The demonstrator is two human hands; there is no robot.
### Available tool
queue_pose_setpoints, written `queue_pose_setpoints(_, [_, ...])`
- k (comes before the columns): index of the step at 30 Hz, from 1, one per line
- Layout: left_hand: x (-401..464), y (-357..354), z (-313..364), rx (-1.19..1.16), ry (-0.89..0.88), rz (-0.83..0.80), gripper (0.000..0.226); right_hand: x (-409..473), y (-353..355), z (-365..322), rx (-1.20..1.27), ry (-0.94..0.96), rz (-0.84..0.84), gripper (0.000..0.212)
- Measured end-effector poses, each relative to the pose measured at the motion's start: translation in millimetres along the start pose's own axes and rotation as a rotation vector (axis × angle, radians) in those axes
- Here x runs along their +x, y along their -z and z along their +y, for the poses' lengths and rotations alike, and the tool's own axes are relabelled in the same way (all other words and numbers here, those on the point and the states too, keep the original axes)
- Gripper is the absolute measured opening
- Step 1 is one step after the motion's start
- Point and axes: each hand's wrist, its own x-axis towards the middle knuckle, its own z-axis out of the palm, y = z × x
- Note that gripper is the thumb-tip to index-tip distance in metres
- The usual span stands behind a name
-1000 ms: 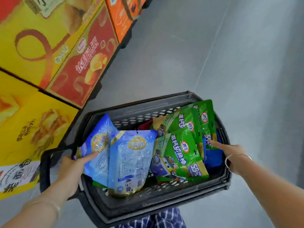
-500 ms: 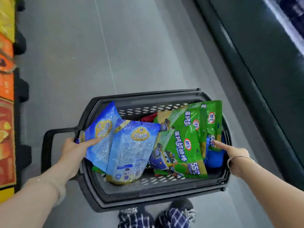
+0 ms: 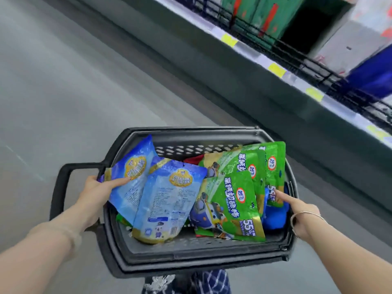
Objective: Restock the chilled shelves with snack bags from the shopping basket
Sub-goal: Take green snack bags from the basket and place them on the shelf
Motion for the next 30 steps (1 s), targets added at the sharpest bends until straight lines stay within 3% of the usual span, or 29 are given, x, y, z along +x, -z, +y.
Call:
queue_pose_setpoints(3, [-3.8,-65.0,24.8,0.095,-0.003,-0.115,0.068,28.9,51.2,3.7,0.128,-0.080,0.051,0.069])
queue_pose_setpoints(6, [-6.2,-128.7,45.4,0.199,-0.041,-0.208,0.057,54.6,90.6,4.1,0.227,-0.137,0.076,0.052])
queue_pose_setpoints(12, [-16.3,-253.0,61.2,0.355,-0.094,-0.290,0.068,105.9,161.6,19.5,0.394,-0.215,0.190,0.045])
queue_pose_setpoints(16, [-21.6,-321.3,62.8,0.411,-0.142,-0.322,0.064,134.9,190.3,26.6,0.460,-0.239,0.256,0.043])
queue_pose_setpoints(21, [-26.8,-389.0,54.9,0.477,-0.197,-0.385,0.043,157.4,215.8,43.8,0.533,-0.286,0.353,0.041])
queue_pose_setpoints(26, [-24.0,-426.1,46.4,0.577,-0.200,-0.382,0.082,170.3,229.1,62.3,0.592,-0.329,0.330,0.048])
queue_pose_setpoints(30, [-14.6,-431.7,35.6,0.600,-0.193,-0.330,0.077,176.6,225.5,65.7,0.625,-0.318,0.335,0.053])
